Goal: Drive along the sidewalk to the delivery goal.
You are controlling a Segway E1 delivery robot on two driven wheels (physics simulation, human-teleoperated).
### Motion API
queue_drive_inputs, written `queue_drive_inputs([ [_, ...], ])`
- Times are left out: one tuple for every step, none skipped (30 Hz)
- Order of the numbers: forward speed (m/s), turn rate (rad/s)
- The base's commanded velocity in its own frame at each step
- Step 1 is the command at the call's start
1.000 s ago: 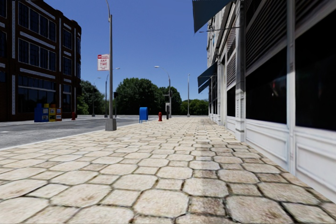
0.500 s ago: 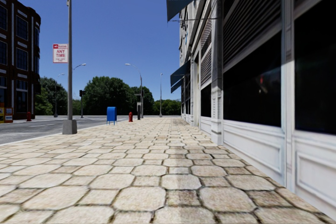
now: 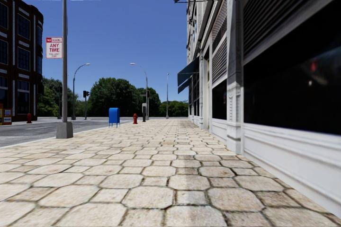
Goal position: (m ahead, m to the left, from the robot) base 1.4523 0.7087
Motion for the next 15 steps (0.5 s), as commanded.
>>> queue_drive_inputs([
  [1.42,0.14],
  [1.42,0.14],
  [1.42,0.1],
  [1.41,0.08],
  [1.41,0.07],
  [1.41,0.07],
  [1.41,0.07],
  [1.4,0.07],
  [1.4,0.09],
  [1.4,0.09],
  [1.39,0.1],
  [1.39,0.1],
  [1.39,0.09],
  [1.39,0.09],
  [1.39,0.0],
])
